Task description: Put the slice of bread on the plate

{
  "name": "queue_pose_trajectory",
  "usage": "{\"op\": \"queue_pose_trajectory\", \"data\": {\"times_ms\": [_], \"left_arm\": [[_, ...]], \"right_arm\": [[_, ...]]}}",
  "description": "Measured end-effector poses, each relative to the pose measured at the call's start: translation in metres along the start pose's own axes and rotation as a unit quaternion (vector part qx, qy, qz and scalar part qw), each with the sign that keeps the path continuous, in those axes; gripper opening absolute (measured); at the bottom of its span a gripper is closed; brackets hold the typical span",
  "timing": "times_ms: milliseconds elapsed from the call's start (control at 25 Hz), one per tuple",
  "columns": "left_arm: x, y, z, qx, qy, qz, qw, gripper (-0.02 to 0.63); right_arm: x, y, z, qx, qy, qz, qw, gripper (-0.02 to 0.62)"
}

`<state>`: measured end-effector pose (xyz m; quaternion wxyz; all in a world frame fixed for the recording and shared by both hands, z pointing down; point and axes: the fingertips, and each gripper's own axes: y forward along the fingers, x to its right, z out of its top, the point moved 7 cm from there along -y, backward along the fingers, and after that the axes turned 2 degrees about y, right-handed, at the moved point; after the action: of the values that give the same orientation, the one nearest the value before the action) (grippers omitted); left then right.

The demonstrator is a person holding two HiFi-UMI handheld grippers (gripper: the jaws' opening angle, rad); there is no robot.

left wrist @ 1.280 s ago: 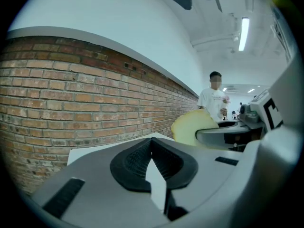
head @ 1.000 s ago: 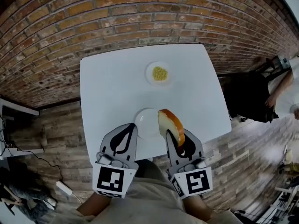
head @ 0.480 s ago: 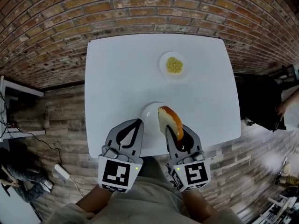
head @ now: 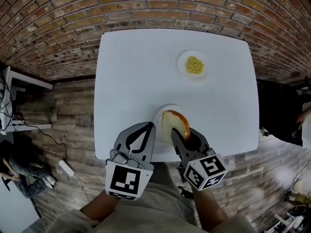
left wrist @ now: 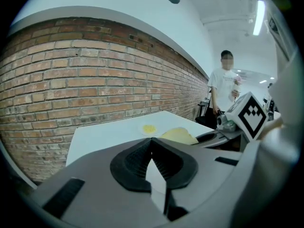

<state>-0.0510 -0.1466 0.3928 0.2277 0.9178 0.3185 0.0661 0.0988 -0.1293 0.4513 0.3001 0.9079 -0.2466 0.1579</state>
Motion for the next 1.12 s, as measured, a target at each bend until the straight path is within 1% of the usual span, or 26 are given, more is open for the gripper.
{"op": "queue_pose_trajectory", "data": {"times_ms": [160, 480, 640, 720, 840, 920, 1000, 1120], "left_arm": [[-0.001, 0.000, -0.002, -0.003, -0.002, 0.006, 1.0000, 0.009], [-0.006, -0.002, -0.005, -0.009, -0.006, 0.019, 0.9998, 0.011], [-0.009, -0.001, -0.004, -0.009, -0.009, 0.020, 0.9997, 0.011], [-0.012, 0.001, -0.004, -0.010, -0.008, 0.021, 0.9997, 0.009], [-0.014, 0.003, -0.005, -0.011, -0.007, 0.022, 0.9997, 0.009], [-0.015, 0.003, -0.004, -0.011, -0.010, 0.022, 0.9997, 0.009], [-0.017, 0.002, -0.004, -0.012, -0.011, 0.022, 0.9996, 0.009], [-0.019, 0.001, -0.004, -0.013, -0.012, 0.023, 0.9996, 0.009]], "right_arm": [[0.007, 0.012, -0.008, -0.019, 0.047, 0.032, 0.998, 0.097], [0.016, 0.026, -0.013, -0.047, 0.094, 0.068, 0.992, 0.097], [0.022, 0.032, -0.015, -0.058, 0.117, 0.075, 0.989, 0.097], [0.026, 0.036, -0.017, -0.064, 0.136, 0.080, 0.985, 0.098], [0.033, 0.041, -0.023, -0.074, 0.180, 0.094, 0.976, 0.098], [0.036, 0.043, -0.027, -0.079, 0.194, 0.094, 0.973, 0.098], [0.039, 0.044, -0.029, -0.080, 0.198, 0.089, 0.973, 0.101], [0.043, 0.046, -0.029, -0.085, 0.185, 0.075, 0.976, 0.104]]}}
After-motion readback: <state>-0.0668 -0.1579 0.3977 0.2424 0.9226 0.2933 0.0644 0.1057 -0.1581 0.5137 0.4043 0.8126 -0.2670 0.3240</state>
